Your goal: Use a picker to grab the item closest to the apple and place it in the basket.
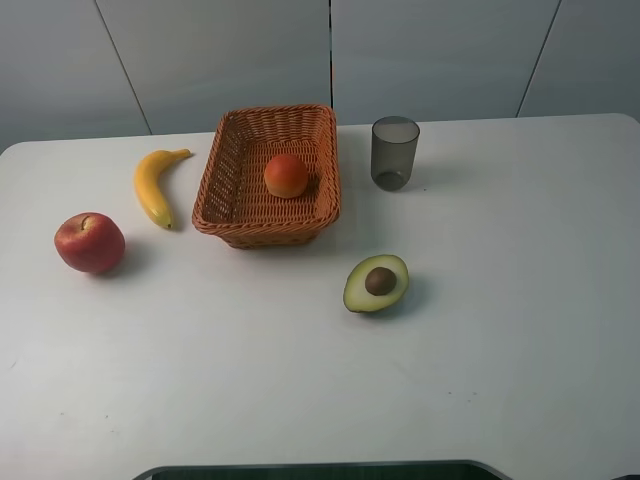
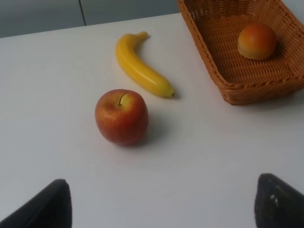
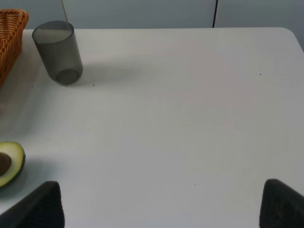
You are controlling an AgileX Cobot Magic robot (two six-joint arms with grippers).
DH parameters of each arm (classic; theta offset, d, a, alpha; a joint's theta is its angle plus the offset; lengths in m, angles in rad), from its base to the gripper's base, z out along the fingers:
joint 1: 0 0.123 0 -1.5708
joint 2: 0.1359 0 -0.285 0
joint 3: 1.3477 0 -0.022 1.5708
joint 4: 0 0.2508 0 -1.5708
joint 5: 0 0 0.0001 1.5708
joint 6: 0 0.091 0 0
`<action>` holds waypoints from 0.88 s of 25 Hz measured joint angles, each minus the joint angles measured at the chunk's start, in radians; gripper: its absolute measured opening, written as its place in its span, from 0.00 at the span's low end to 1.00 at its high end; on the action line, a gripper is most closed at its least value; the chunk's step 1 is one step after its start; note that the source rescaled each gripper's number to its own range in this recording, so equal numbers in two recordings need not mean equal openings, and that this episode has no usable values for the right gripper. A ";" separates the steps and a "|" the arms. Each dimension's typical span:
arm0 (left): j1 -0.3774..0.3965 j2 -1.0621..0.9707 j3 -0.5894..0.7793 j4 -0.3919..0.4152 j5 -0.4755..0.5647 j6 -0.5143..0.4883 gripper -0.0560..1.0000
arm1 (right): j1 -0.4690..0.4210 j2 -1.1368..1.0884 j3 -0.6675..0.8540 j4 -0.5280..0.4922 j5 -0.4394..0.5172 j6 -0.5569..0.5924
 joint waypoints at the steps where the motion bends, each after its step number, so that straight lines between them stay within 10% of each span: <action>1: 0.000 0.000 0.000 0.000 0.000 0.000 1.00 | 0.000 0.000 0.000 0.000 0.000 0.000; 22: 0.000 0.000 0.000 0.000 0.000 -0.001 1.00 | 0.126 0.000 0.000 0.000 0.000 0.000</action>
